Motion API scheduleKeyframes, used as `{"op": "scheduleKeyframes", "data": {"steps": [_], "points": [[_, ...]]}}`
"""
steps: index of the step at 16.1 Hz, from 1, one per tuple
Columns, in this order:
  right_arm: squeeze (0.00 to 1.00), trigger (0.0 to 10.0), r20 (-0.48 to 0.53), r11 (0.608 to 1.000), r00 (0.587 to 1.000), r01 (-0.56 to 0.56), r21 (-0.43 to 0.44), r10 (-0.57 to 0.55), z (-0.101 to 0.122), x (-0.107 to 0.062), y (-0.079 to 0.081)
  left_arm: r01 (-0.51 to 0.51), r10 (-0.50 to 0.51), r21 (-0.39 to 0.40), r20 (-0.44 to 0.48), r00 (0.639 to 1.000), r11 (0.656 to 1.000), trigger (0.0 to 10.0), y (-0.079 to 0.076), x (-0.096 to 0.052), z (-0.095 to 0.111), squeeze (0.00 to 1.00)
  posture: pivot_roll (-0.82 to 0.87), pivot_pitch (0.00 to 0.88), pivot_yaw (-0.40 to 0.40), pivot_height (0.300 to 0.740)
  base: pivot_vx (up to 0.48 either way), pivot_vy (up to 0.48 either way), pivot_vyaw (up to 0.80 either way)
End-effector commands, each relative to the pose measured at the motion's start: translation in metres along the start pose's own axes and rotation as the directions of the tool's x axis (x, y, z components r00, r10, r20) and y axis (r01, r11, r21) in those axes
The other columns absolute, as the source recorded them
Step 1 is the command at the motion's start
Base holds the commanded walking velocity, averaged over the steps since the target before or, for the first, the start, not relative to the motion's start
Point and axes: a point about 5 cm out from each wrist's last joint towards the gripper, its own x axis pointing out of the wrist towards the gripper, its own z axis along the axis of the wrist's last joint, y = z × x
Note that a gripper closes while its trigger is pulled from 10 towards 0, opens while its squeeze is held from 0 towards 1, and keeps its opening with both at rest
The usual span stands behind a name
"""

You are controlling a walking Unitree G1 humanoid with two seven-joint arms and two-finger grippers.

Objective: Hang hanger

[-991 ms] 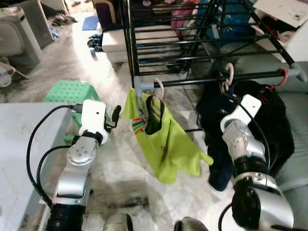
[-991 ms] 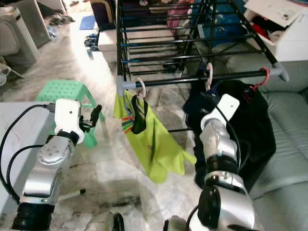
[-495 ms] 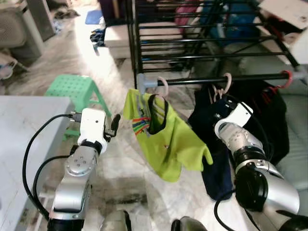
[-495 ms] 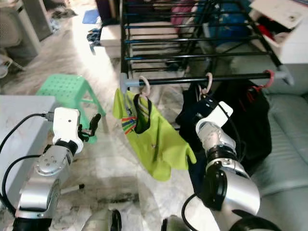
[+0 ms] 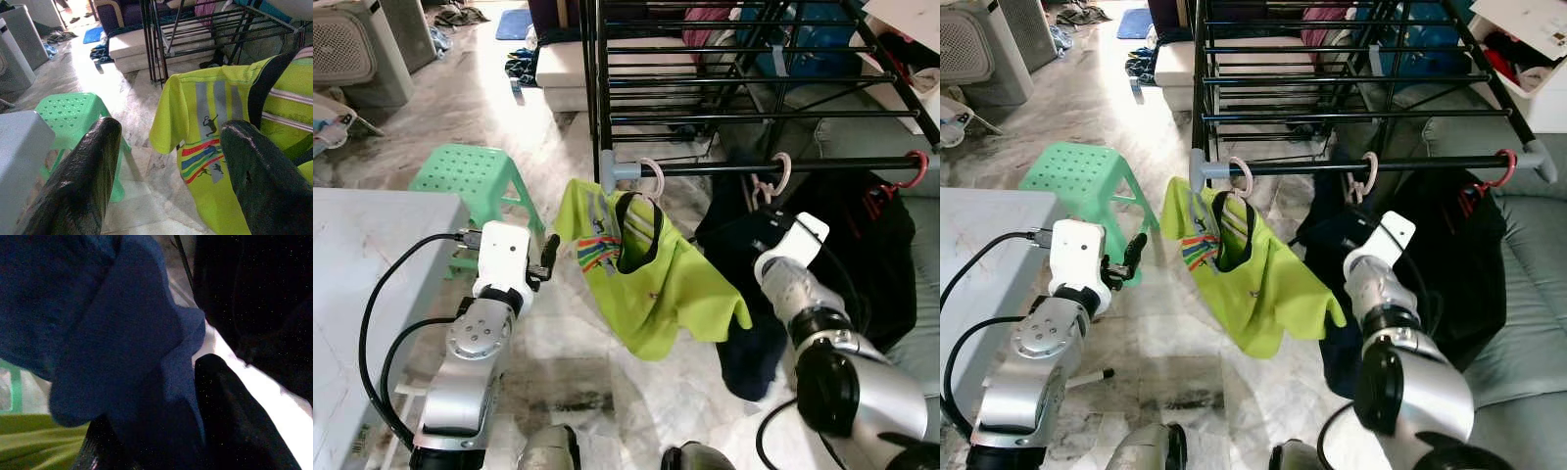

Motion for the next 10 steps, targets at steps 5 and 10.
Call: {"op": "scheduleKeyframes", "data": {"steps": [5,10], "points": [[1.0,10.0,0.173,0.987,0.985,0.014,-0.16,0.014,-0.003,-0.008,-0.019,0.036,-0.036,-0.004,0.021,0.999,0.999,10.0,-0.009,0.003,0.004,0.0,0.06,0.064,-0.002,0.74,0.0,0.0,0.0],[1.0,10.0,0.369,0.964,0.928,0.04,-0.261,0.061,0.009,-0.035,-0.025,0.06,-0.059,-0.026,0.055,0.997,0.998,10.0,-0.012,0.002,0.01,0.0,0.03,0.056,0.003,0.74,0.0,0.0,0.0]]}}
